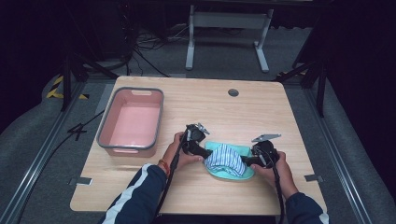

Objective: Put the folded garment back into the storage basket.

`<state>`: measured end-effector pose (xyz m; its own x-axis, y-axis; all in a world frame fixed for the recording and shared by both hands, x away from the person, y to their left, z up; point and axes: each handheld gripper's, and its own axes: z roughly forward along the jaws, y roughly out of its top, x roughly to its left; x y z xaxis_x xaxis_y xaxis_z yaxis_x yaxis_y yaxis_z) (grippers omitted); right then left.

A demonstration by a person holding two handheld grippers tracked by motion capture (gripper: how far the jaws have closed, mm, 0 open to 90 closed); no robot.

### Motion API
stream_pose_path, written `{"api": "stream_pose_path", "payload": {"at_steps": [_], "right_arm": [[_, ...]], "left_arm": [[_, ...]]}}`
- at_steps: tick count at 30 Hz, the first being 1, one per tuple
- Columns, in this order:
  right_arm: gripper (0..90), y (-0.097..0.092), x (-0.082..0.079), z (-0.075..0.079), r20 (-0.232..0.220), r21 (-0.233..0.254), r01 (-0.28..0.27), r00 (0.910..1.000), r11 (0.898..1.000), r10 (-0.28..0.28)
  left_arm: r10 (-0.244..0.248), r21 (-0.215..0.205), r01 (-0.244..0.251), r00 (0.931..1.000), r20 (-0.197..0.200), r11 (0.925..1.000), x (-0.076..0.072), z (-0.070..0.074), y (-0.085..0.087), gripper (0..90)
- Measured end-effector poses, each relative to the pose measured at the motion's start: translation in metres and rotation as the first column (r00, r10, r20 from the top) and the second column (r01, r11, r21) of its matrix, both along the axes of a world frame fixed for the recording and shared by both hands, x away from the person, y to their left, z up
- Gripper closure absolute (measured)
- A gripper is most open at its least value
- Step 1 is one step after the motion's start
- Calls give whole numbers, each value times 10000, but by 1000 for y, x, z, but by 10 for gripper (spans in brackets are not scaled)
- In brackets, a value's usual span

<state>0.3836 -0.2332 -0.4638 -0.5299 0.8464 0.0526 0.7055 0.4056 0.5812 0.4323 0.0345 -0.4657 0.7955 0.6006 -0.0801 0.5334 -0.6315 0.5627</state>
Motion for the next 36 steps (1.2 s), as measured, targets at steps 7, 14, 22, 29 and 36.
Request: {"api": "stream_pose_path", "payload": {"at_steps": [7, 14, 22, 29, 36], "right_arm": [[526, 5, -2, 1, 66, -160, -322, 9995, 9994, 323], [706, 8, -1, 2, 11, -99, -713, 9975, 9974, 713], [808, 8, 1, 1, -1, 65, -897, 9960, 9959, 897], [826, 7, 1, 1, -75, 252, -918, 9957, 9955, 920], [833, 7, -1, 6, 144, 208, -1123, 9936, 9935, 1120]], "left_arm": [[-504, 534, 485, 9981, 361, 9974, -9, 2, -8, 339], [-638, 403, 625, 9975, 304, 9972, -16, 4, -10, 553], [-640, 157, 637, 9978, 169, 9978, -17, 4, -10, 778], [-429, 95, 427, 9989, 172, 9990, -19, 4, -10, 811], [-308, -50, 311, 9988, 376, 9995, -19, 8, -7, 816]]}}
